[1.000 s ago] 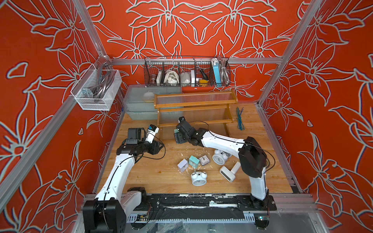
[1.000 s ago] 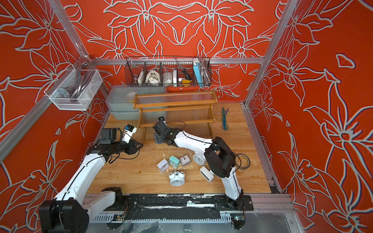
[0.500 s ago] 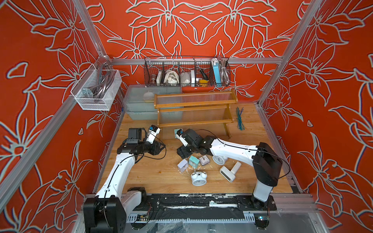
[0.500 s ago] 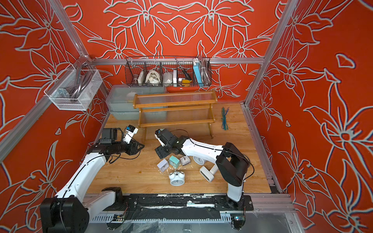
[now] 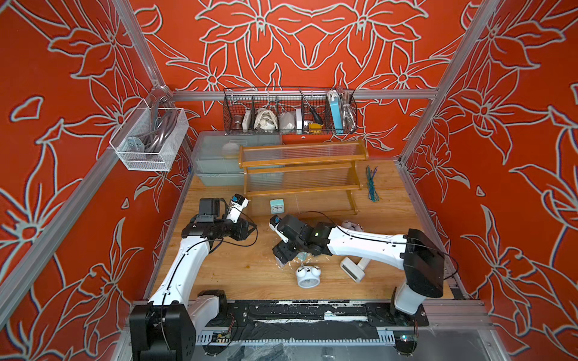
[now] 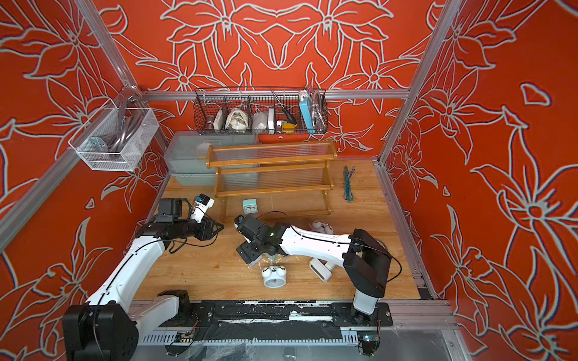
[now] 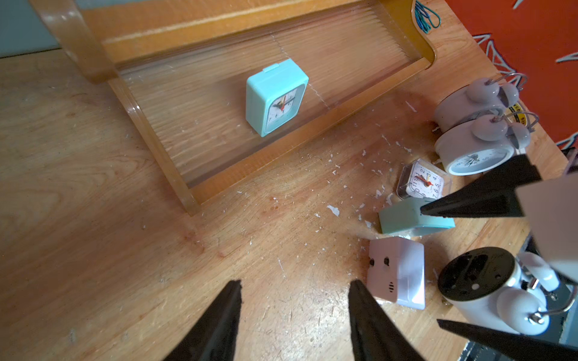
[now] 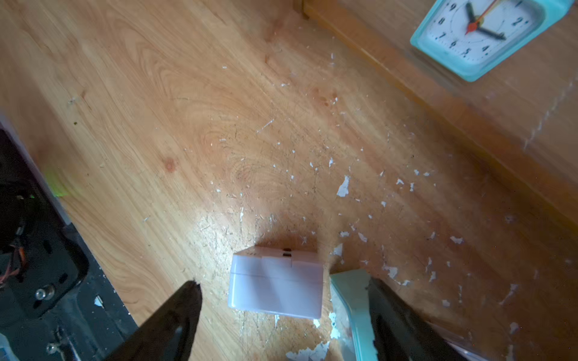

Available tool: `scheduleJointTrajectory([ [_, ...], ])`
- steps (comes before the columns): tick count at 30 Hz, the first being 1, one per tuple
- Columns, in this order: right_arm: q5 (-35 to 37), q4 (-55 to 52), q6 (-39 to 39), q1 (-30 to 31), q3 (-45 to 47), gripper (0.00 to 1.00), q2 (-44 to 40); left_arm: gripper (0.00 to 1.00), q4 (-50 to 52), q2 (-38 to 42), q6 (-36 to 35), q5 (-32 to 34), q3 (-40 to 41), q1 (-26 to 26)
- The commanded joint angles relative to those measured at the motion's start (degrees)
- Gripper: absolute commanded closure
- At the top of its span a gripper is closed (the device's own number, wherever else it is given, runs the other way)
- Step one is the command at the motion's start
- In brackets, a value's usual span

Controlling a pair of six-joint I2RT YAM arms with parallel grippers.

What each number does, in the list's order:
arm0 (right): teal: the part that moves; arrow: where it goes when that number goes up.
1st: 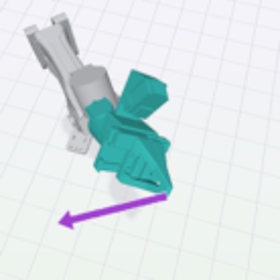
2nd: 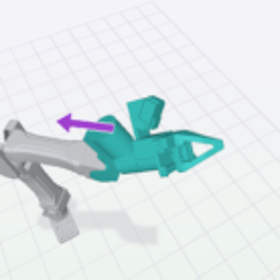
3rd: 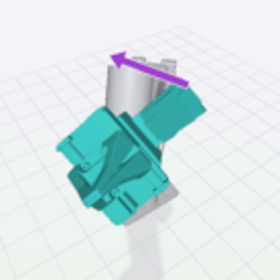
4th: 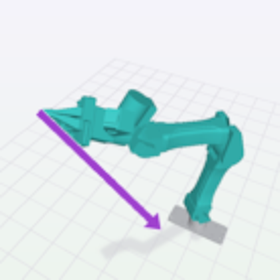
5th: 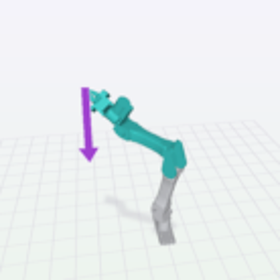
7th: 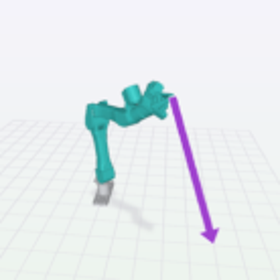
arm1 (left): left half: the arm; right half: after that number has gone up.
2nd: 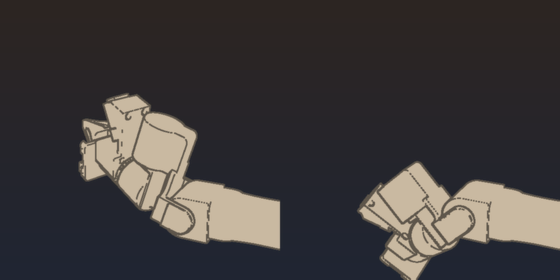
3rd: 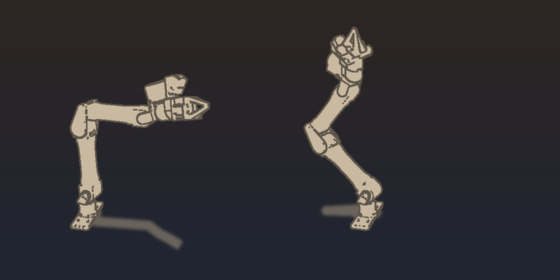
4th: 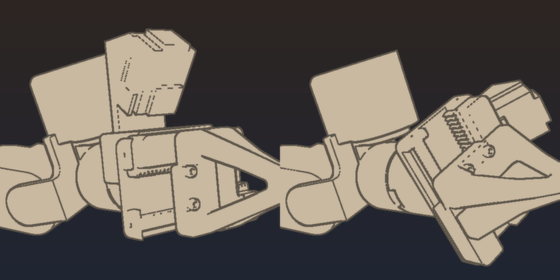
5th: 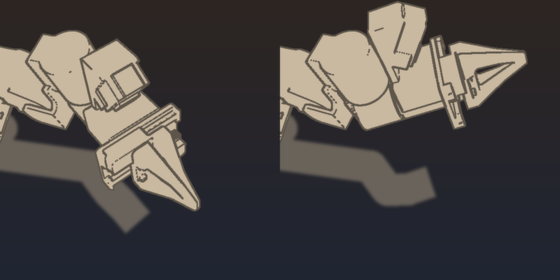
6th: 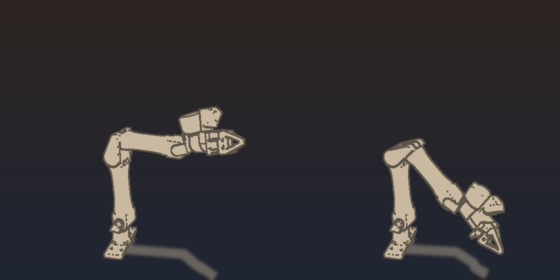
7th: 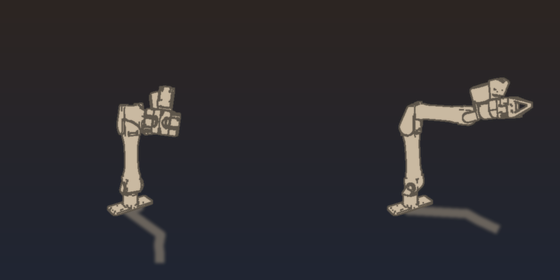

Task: Place the alarm clocks on the shelf by style
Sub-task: Pick up the alarm from the center of the board.

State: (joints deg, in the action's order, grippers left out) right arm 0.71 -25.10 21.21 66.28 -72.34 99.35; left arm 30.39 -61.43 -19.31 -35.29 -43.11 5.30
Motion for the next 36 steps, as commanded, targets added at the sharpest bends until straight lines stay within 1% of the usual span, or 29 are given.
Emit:
scheduleJointTrajectory([
  [1, 2.89, -2.53, 1.11, 1.11, 0.11, 0.14, 1.66, 0.44, 0.37, -0.45, -0.46, -1.10, 0.98, 0.15],
  [9, 2.77, -2.40, 1.86, 2.76, -0.17, 0.18, 3.76, 0.44, 0.28, -0.58, -0.46, -0.85, 1.00, 0.15],
  [18, 4.77, -2.89, 3.22, 4.08, -0.09, 0.17, 4.80, 0.44, 0.37, -0.40, -0.46, -0.75, 1.00, 0.20],
  [30, 5.16, -2.12, 3.83, 4.21, 0.27, 0.19, 6.18, 0.44, 0.55, -0.18, -0.46, -0.48, 0.95, 0.19],
  [34, 5.26, -1.80, 3.83, 4.21, 0.28, 0.22, 6.35, 0.44, 0.62, -0.08, -0.42, -0.48, 0.97, 0.17],
  [36, 5.54, -1.62, 3.84, 4.21, 0.27, 0.25, 6.24, 0.44, 0.63, -0.02, -0.46, -0.46, 1.00, 0.15],
])
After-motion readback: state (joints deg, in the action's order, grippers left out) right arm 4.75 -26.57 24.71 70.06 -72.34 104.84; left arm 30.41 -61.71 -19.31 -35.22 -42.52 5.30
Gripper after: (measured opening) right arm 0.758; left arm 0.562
